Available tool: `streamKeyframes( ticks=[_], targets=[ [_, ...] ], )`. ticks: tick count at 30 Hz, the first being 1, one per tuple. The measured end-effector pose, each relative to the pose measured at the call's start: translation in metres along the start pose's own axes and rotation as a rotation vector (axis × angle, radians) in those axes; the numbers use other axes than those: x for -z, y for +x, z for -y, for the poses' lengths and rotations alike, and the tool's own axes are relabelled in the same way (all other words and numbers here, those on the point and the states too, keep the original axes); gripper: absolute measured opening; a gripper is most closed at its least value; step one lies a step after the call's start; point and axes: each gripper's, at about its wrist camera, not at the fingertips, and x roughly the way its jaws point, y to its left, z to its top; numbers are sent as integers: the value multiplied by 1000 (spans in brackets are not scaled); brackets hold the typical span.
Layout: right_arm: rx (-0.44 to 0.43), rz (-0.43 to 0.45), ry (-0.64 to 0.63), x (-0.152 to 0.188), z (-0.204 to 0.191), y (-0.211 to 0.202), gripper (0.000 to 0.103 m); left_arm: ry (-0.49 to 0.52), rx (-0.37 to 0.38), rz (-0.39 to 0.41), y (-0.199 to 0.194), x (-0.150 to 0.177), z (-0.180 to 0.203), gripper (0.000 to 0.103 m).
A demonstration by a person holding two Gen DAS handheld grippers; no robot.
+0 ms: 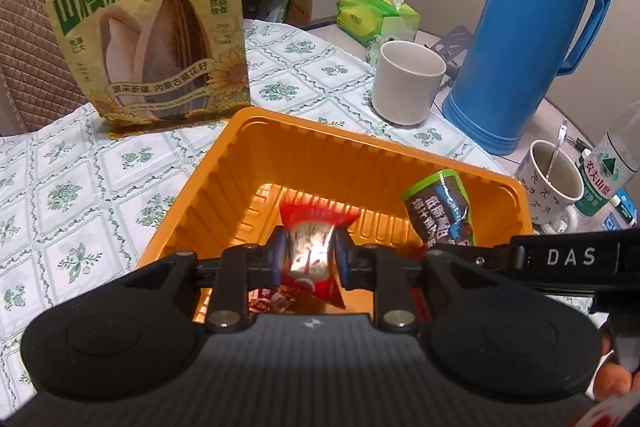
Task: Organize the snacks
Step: 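Carry both snacks over the orange tray and open both tools to drop them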
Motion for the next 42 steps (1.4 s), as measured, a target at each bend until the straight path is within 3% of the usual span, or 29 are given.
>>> streamKeyframes(
  ticks=[1, 3, 22, 25, 27, 42],
  targets=[
    [0, 0, 2, -1, 1, 0, 24, -4, 5, -1, 1, -1, 0, 34],
    [0, -1, 9, -2, 2, 1, 24, -5, 9, 9, 0, -1, -1, 37],
    [-4, 21, 44, -7, 0, 9, 24, -48, -17, -12, -13, 8, -26, 40],
    [-3, 33, 45, -8, -2, 8, 31, -55, -15, -7, -16, 9, -27, 43],
    [-21, 48, 40, -8, -3, 5, 47, -56, -13, -2, -20, 10, -28, 44],
    [27, 48, -93, 16, -8, -36, 55, -65, 38, 28, -57, 24, -23, 51]
  ],
)
